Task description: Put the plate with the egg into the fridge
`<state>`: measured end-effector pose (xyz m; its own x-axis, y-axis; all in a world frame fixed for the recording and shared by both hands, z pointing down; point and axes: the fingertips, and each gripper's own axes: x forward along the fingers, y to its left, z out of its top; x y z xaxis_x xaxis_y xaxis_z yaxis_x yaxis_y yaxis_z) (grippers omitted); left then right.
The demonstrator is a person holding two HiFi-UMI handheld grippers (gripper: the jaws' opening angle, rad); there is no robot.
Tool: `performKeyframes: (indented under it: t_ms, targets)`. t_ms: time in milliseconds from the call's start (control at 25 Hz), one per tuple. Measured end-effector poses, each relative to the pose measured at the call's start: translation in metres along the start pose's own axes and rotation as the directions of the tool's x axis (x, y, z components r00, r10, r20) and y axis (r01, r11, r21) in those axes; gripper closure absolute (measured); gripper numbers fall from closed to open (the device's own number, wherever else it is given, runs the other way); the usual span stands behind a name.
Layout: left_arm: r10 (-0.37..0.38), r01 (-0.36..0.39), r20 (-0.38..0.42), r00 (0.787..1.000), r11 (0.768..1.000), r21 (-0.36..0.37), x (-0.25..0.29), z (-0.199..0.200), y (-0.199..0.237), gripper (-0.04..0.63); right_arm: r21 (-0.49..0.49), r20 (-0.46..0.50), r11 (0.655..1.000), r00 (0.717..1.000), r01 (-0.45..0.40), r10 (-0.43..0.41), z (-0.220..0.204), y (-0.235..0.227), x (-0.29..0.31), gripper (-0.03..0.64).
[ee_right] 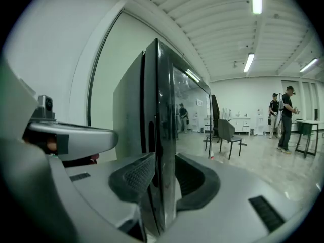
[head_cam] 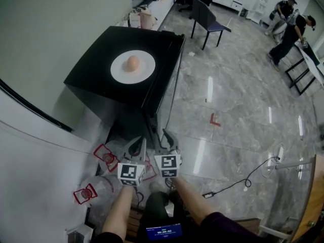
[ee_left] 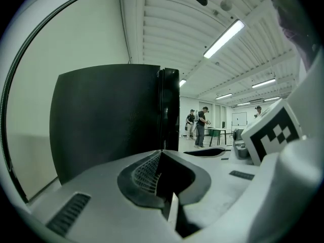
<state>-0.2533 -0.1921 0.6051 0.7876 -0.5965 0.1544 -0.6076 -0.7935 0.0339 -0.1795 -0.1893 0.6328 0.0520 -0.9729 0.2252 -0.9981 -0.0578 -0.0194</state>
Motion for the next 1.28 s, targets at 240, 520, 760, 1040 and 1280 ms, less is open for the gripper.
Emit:
performKeyframes:
  t_ms: [240, 520, 760, 1040, 1280]
  targets:
    - [0.005, -0.005, 0.006, 1.0, 1.0, -0.012, 0.001, -0.02, 0.009, 0.584, -0.007, 0.014, 0.999, 0.998, 0.054, -0.054, -0.005, -0.001, 0.015, 0.514]
    - [0.018, -0.018, -0.009, 1.0, 1.0, -0.022, 0.0, -0.03, 0.02, 0.584, -0.013, 0.02, 0.994, 0.994, 0.11, -0.11, -0.005, 0.0, 0.019, 0.534]
    - [0.017, -0.017, -0.013, 1.0, 1.0, -0.018, 0.002, -0.033, 0.02, 0.584, 0.0, 0.024, 0.994, 0.993, 0.112, -0.112, -0.006, 0.0, 0.018, 0.543]
    - [0.0, 0.0, -0.016, 1.0, 1.0, 0.002, 0.003, -0.027, 0.019, 0.584, 0.039, 0.002, 0.996, 0.997, 0.075, -0.075, -0.008, -0.001, 0.016, 0.546]
    - [-0.074, 0.074, -0.015, 0.997, 0.997, 0.03, 0.017, -0.022, -0.002, 0.584, 0.06, 0.024, 0.995, 0.996, 0.08, -0.082, -0.015, -0.027, -0.005, 0.557]
